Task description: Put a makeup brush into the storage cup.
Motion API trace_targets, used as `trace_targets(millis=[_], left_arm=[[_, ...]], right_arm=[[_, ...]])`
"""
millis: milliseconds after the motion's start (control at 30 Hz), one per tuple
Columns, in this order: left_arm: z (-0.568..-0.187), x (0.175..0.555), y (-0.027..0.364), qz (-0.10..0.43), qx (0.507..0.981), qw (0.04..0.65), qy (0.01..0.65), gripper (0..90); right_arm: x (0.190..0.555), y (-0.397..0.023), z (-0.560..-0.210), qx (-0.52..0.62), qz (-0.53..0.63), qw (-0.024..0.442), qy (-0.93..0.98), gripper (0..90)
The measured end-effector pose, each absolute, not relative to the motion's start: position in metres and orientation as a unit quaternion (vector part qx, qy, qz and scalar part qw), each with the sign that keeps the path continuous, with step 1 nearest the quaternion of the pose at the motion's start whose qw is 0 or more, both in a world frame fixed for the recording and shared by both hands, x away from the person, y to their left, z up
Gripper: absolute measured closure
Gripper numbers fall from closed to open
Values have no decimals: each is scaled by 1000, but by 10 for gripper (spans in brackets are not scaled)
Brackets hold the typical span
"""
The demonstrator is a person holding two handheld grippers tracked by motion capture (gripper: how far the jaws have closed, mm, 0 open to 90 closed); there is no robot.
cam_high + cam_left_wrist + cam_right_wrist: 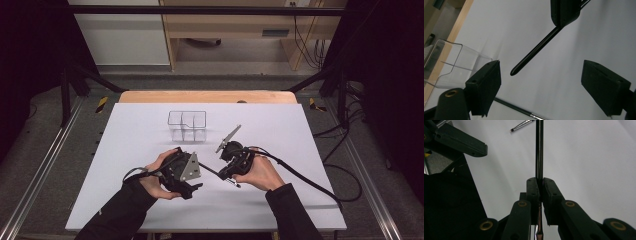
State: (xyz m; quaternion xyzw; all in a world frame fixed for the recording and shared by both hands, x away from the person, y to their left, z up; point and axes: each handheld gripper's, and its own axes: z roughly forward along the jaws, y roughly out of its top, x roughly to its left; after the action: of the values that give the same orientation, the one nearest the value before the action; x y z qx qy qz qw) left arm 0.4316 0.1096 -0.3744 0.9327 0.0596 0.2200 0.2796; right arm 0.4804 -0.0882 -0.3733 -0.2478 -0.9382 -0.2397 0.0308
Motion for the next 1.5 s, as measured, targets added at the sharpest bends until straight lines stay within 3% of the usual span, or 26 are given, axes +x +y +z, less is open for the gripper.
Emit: trace_targets(millis=[667,1500], left_arm=[[-389,427,97,257,937,237,2,285],[-406,421,90,294,937,176,-73,631]], right_arm=[[477,-80,-383,-242,-241,53,-938,842],[477,-72,-394,-228,-236,79,-941,843]])
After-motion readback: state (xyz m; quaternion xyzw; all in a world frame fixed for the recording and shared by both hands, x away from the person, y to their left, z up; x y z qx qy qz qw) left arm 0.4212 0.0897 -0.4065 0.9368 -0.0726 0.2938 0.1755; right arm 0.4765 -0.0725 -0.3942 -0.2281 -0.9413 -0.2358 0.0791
